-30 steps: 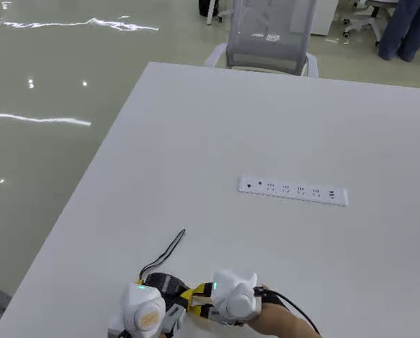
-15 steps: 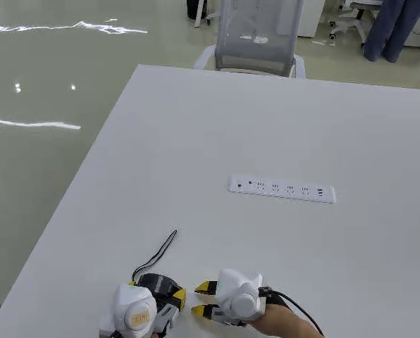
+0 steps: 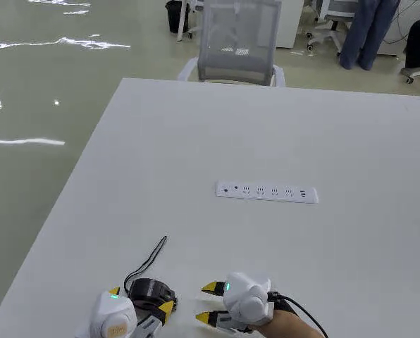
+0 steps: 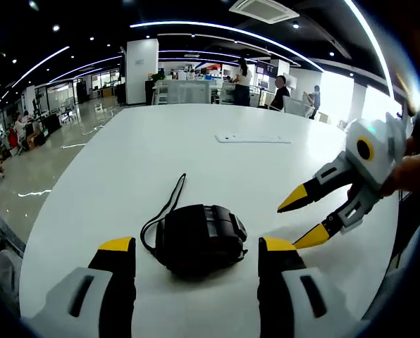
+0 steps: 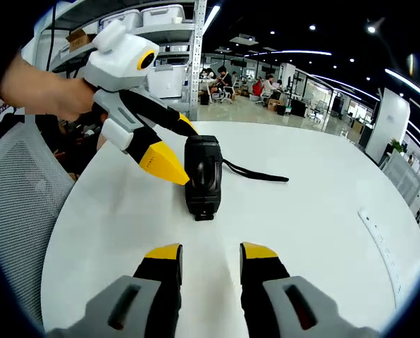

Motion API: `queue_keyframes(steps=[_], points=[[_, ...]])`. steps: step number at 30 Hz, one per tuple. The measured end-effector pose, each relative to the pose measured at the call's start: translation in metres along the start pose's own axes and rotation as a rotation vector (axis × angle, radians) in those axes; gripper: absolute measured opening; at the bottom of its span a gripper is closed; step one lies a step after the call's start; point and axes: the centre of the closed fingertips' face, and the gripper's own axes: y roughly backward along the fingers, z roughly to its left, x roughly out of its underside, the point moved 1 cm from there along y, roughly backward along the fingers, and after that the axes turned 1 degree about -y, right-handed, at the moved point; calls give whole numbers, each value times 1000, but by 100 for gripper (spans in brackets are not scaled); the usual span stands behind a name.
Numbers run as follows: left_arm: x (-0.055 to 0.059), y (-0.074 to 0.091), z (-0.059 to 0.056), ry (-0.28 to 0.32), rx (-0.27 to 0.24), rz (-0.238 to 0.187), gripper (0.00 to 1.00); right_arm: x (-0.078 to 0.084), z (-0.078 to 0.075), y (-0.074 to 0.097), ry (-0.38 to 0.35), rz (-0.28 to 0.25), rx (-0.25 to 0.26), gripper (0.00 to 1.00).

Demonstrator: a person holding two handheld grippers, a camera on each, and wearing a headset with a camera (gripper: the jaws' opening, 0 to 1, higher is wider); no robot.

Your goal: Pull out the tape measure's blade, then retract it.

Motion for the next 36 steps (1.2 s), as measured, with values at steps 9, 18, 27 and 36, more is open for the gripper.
queue_keyframes(steps=[9, 18, 27, 36], points=[[0, 14, -10, -81, 56, -2, 70, 6, 2, 30, -46, -7, 55, 37], [-3, 24, -17, -128, 107, -3, 71, 14, 3, 58, -124, -8, 115, 47], [-2, 37, -23, -187, 171, 15, 73, 17, 8, 88, -160, -21, 172, 52], [-3, 51, -28, -228, 237, 1, 76, 27, 16, 118, -222, -30, 235, 60]])
